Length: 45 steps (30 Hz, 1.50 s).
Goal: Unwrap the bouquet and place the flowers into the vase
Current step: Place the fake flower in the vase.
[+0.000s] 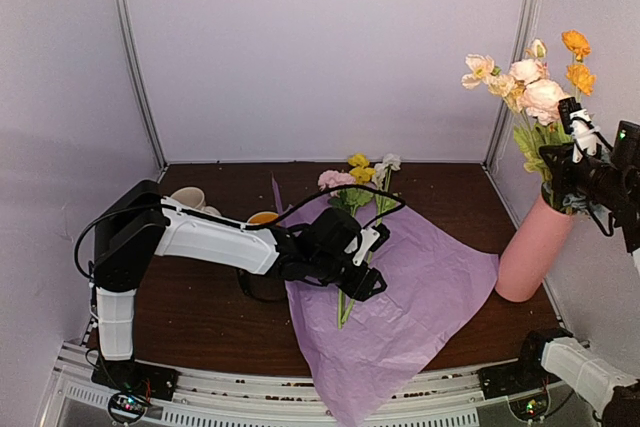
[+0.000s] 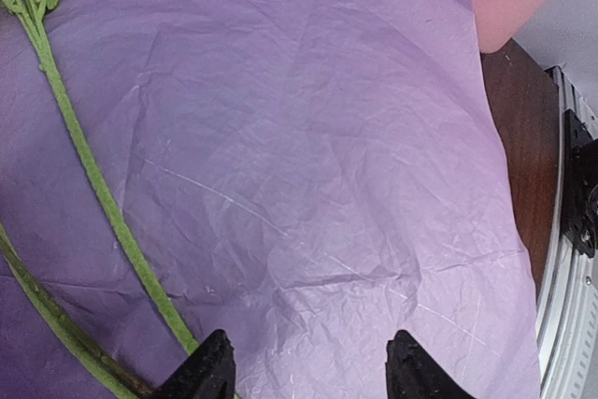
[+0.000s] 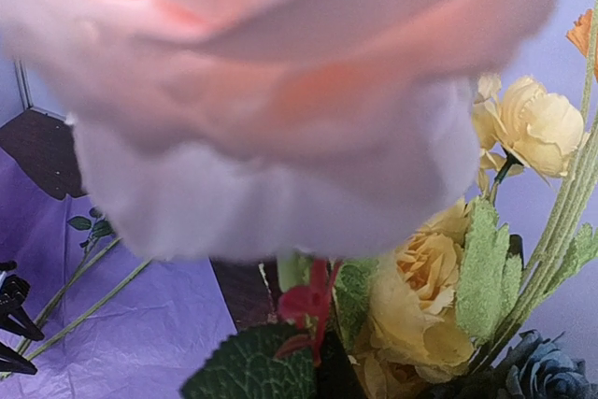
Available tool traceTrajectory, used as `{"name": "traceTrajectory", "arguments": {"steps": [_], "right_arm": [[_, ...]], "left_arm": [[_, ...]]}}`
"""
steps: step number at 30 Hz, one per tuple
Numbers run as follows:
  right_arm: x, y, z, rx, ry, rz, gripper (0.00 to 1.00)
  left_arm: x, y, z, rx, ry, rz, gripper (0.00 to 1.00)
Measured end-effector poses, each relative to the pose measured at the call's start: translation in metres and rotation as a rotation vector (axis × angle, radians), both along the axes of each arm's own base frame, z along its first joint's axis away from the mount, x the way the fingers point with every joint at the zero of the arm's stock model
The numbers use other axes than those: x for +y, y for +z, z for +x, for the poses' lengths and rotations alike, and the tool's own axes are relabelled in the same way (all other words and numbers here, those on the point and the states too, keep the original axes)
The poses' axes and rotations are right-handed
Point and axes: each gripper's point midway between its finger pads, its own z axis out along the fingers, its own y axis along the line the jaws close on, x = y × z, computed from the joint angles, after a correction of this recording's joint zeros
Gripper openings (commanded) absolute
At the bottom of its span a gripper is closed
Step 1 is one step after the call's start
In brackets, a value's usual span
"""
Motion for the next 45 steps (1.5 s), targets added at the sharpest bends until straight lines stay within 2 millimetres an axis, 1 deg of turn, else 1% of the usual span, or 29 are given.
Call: {"name": "traceTrajectory", "arguments": {"steps": [9, 11, 14, 16, 17, 20, 22, 25, 33, 34, 36, 38, 40, 43, 45], "right_arm": [[-0.004, -0.008, 0.005, -0.015, -0.019, -0.012, 0.04], [-0.005, -0.008, 0.004, -0.019, -0.023, -0.014, 0.11], [-0.006, -0.007, 0.000, -0.028, -0.032, -0.022, 0.26], [-0.007, -0.014, -0.005, -0.004, -0.040, -0.021, 0.37], [-0.008, -0.017, -0.007, 0.009, -0.043, -0.022, 0.41], [-0.007, -0.021, -0.012, 0.049, -0.041, -0.014, 0.46], [-0.005, -0.016, -0.014, 0.062, -0.032, -0.008, 0.46], [-0.002, -0.002, -0.018, 0.070, -0.014, 0.003, 0.47], [0.010, 0.032, -0.016, 0.053, 0.047, 0.049, 0.33], [0.011, 0.035, -0.016, 0.050, 0.053, 0.054, 0.29], [0.013, 0.040, -0.016, 0.043, 0.061, 0.065, 0.17], [0.014, 0.043, -0.016, 0.041, 0.066, 0.073, 0.12], [0.015, 0.043, -0.016, 0.043, 0.068, 0.079, 0.09], [0.015, 0.044, -0.018, 0.039, 0.068, 0.076, 0.02], [0.015, 0.045, -0.022, 0.033, 0.066, 0.072, 0.00]], "left_arm": [[0.000, 0.000, -0.001, 0.002, -0.003, -0.001, 0.57], [0.000, 0.000, -0.001, 0.002, -0.003, -0.002, 0.58], [0.000, 0.000, -0.001, 0.003, -0.004, -0.002, 0.57], [0.000, 0.000, -0.001, 0.004, -0.005, -0.002, 0.58], [0.000, 0.000, -0.001, 0.004, -0.006, -0.002, 0.57], [-0.001, 0.000, -0.002, 0.006, -0.008, -0.003, 0.58], [-0.001, 0.000, -0.002, 0.007, -0.009, -0.003, 0.58], [-0.001, 0.000, -0.002, 0.007, -0.009, -0.004, 0.58], [-0.001, 0.000, -0.002, 0.008, -0.011, -0.004, 0.58], [-0.001, 0.000, -0.002, 0.008, -0.011, -0.004, 0.58], [-0.001, 0.000, -0.002, 0.009, -0.011, -0.004, 0.58], [-0.001, 0.000, -0.002, 0.009, -0.011, -0.004, 0.58], [-0.001, 0.000, -0.002, 0.009, -0.011, -0.004, 0.58], [-0.001, 0.000, -0.002, 0.009, -0.011, -0.004, 0.58], [-0.001, 0.000, -0.002, 0.009, -0.011, -0.004, 0.58]]}}
